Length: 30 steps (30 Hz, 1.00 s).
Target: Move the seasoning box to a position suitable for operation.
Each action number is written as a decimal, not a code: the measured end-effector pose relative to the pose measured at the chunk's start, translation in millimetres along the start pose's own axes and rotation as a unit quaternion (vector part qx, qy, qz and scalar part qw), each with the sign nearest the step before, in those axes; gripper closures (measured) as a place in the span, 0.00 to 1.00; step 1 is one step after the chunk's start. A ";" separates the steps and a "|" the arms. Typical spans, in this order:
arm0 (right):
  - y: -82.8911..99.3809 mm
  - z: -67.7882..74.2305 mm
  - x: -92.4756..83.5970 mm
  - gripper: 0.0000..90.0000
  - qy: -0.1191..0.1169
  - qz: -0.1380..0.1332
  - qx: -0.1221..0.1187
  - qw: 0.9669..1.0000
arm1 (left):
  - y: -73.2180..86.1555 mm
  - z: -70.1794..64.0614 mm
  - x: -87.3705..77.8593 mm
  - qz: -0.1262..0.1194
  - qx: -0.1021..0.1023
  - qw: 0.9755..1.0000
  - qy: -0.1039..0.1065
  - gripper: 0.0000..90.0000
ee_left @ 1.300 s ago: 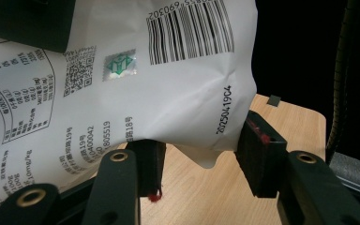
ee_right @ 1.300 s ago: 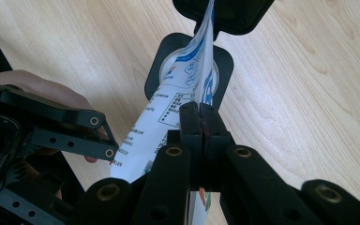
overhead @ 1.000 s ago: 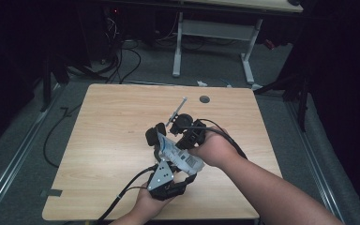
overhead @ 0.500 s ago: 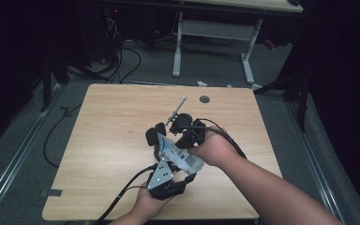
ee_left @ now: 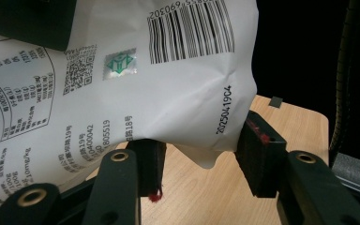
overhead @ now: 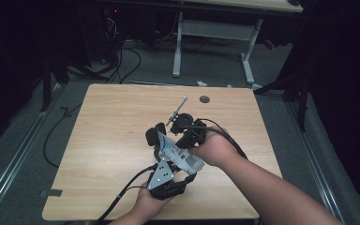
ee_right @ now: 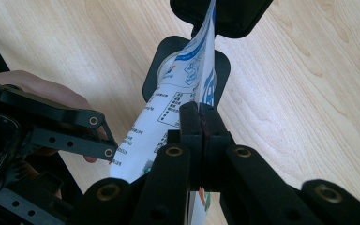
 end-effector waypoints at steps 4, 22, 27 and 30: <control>1.3 0.1 0.1 1.00 0.000 0.002 0.001 1.000 | 0.4 -0.7 0.7 0.001 0.001 1.000 0.000 0.62; 1.7 0.0 1.3 1.00 0.001 0.005 -0.001 1.000 | 4.0 -0.2 3.5 0.005 0.004 1.000 -0.002 0.62; 2.0 0.4 1.9 1.00 0.000 0.007 0.000 1.000 | 4.5 -0.3 3.6 0.007 0.005 1.000 -0.002 0.62; 2.1 0.1 2.3 1.00 0.000 0.007 -0.001 1.000 | 4.8 -0.2 3.9 0.009 0.005 1.000 -0.004 0.63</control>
Point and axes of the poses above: each handheld gripper's, and its own axes: x roughly forward along the jaws, y roughly out of its underside, z roughly to its left, the point moved 2 cm from there along x, roughly forward along the jaws, and after that the axes turned 11 degrees about z, right-handed, at the moved point
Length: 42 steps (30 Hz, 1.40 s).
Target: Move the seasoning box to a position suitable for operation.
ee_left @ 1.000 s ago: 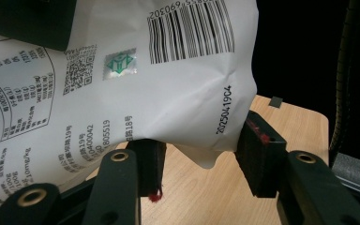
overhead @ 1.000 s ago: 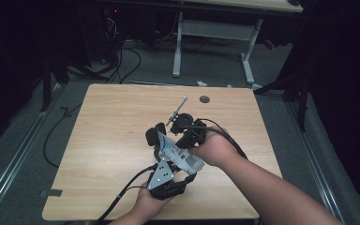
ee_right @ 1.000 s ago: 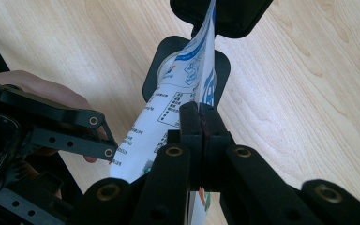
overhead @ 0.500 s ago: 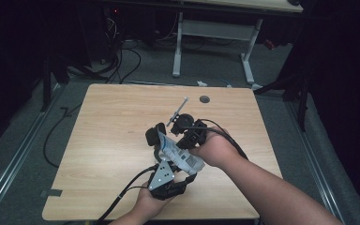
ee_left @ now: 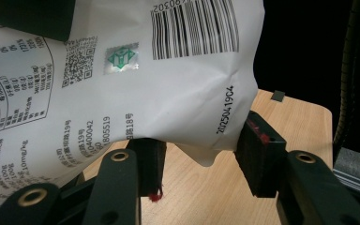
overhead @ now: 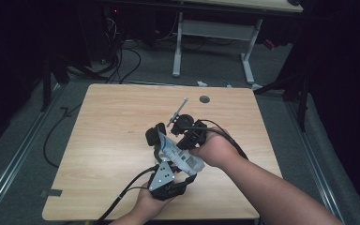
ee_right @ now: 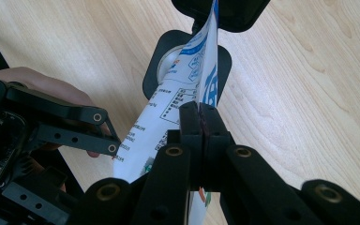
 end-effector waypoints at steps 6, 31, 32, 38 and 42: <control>0.6 0.9 0.7 1.00 -0.002 0.002 0.000 1.000 | 1.8 -0.4 1.1 0.003 0.003 1.000 0.001 0.63; 13.4 3.8 5.0 1.00 -0.021 0.004 0.012 1.000 | 16.8 -1.9 7.4 0.030 -0.011 0.999 0.012 0.63; 13.8 3.8 5.2 1.00 -0.022 0.003 0.011 1.000 | 17.4 -1.6 7.5 0.031 -0.013 0.999 0.013 0.63; 16.0 4.5 2.6 1.00 -0.022 -0.002 0.012 1.000 | 18.4 -1.2 7.9 0.031 -0.021 0.999 0.014 0.63; 18.6 4.9 1.2 1.00 -0.022 -0.005 0.015 1.000 | 19.5 -0.9 9.0 0.033 -0.024 0.999 0.015 0.63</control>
Point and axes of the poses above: each handheld gripper's, and its own axes: x roughly forward along the jaws, y roughly out of its underside, z roughly to its left, the point moved 2 cm from there along x, roughly forward along the jaws, and after that the axes turned 11 degrees about z, right-handed, at the moved point
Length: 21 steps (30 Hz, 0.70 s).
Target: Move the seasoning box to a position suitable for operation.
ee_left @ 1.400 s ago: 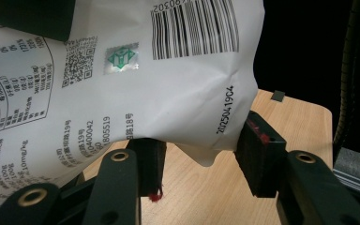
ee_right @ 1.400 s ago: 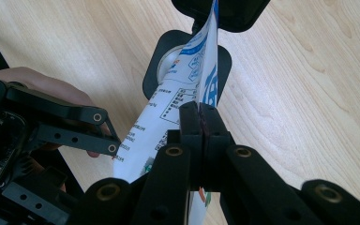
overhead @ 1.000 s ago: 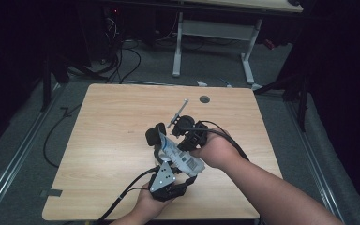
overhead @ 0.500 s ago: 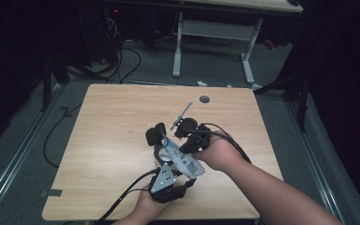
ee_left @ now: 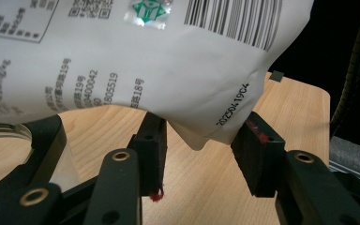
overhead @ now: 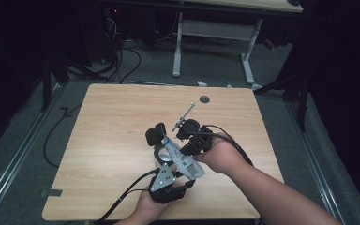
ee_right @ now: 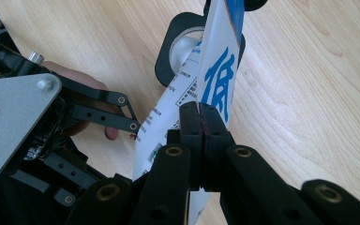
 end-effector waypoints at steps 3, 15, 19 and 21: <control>1.9 -0.4 0.1 1.00 0.000 -0.002 0.002 1.000 | 1.3 0.7 1.4 0.004 -0.002 1.000 -0.001 0.63; 4.2 -0.7 -1.6 1.00 0.001 -0.006 0.003 1.000 | 4.7 7.0 4.1 0.012 -0.028 1.000 0.006 0.67; 4.7 -0.8 -1.3 1.00 0.002 -0.005 0.005 1.000 | 5.5 7.8 4.9 0.013 -0.032 0.999 0.009 0.68; 4.6 -1.6 -0.6 1.00 0.001 -0.004 0.004 1.000 | 5.7 7.2 4.9 0.014 -0.032 0.999 0.011 0.68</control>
Point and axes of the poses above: each handheld gripper's, and its own axes: x roughly forward along the jaws, y roughly out of its underside, z roughly to its left, the point moved 2 cm from there along x, roughly forward along the jaws, and after that the axes turned 11 degrees about z, right-handed, at the moved point
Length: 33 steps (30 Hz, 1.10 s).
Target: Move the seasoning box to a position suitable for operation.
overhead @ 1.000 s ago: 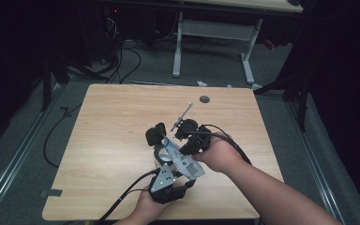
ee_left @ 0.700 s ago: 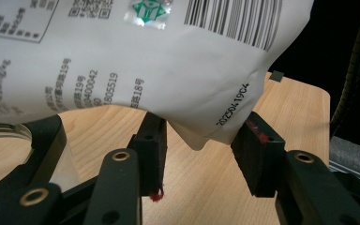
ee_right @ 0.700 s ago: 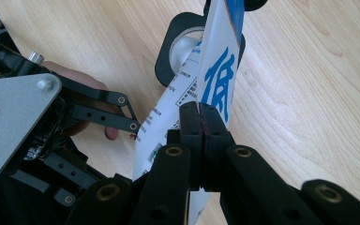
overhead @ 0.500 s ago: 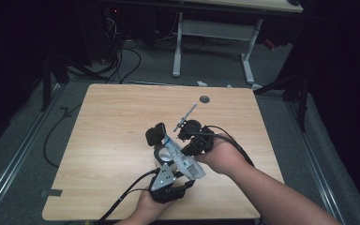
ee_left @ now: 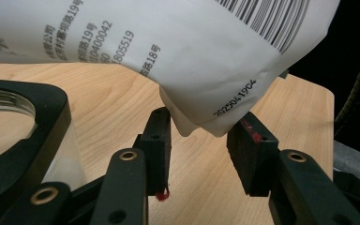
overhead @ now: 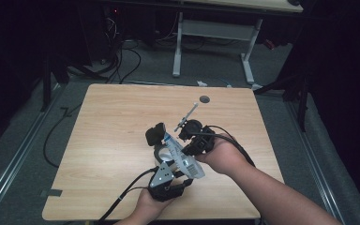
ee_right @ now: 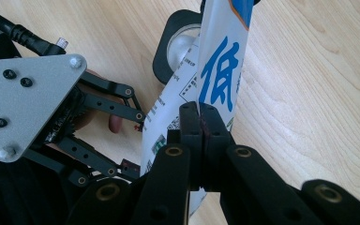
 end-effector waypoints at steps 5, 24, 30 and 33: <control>-0.5 -2.3 1.1 1.00 0.001 0.003 0.003 1.000 | 0.3 -0.8 -0.1 0.001 0.003 1.000 0.001 0.66; -3.8 -6.9 1.5 1.00 -0.001 -0.003 0.005 1.000 | 1.6 -2.7 -2.1 0.002 0.019 1.000 -0.009 0.53; -4.6 -8.4 1.8 1.00 -0.003 -0.005 0.006 1.000 | 3.1 -3.4 -3.6 0.007 0.025 1.000 -0.014 0.50; -4.3 -8.8 2.4 1.00 -0.003 -0.006 0.007 1.000 | 3.1 -4.0 -5.3 0.008 0.026 0.999 -0.016 0.50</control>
Point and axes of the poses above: each handheld gripper's, and its own axes: x roughly forward along the jaws, y roughly out of its underside, z roughly to its left, the point moved 2 cm from there along x, roughly forward along the jaws, and after that the axes turned 11 degrees about z, right-handed, at the moved point
